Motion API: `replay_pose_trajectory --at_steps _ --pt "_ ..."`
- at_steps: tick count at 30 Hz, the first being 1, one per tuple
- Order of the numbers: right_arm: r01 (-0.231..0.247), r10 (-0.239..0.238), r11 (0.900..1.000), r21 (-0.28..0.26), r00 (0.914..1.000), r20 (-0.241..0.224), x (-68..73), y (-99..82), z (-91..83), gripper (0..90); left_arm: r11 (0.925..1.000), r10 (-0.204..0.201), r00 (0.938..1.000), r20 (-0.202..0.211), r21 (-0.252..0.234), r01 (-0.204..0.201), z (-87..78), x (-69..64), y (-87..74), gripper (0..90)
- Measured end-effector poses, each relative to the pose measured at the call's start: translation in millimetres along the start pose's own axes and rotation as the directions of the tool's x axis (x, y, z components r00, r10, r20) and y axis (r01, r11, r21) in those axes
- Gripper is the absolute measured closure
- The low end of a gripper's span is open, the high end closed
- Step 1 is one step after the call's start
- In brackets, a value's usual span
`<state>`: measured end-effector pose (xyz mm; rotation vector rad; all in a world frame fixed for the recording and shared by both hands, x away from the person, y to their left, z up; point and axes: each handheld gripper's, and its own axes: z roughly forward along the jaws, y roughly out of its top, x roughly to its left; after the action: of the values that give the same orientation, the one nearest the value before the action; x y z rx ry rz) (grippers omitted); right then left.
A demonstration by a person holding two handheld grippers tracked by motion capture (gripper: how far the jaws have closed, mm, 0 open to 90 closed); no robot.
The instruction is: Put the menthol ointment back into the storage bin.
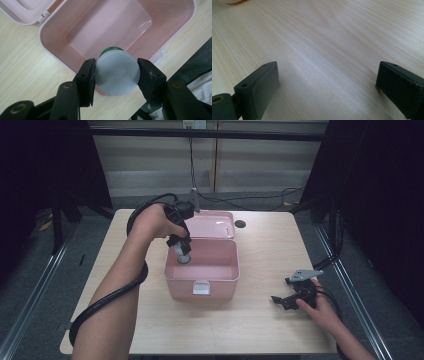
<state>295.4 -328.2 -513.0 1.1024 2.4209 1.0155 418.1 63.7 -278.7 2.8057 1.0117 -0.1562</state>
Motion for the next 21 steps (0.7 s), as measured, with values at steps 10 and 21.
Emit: replay_pose_trajectory --at_steps 10,21 --pt "0.002 -0.002 1.0 0.001 1.0 -0.001 -0.2 0.0 0.0 4.2 0.9969 -0.079 0.9964 -0.032 -0.002 0.079 10.7 -1.1 15.9 50.7" --pt "0.002 -0.002 1.0 0.001 1.0 -0.001 -0.1 0.0 0.0 4.1 0.9827 -0.185 0.9825 -0.019 -0.005 0.185 22.5 3.5 25.2 50.8"
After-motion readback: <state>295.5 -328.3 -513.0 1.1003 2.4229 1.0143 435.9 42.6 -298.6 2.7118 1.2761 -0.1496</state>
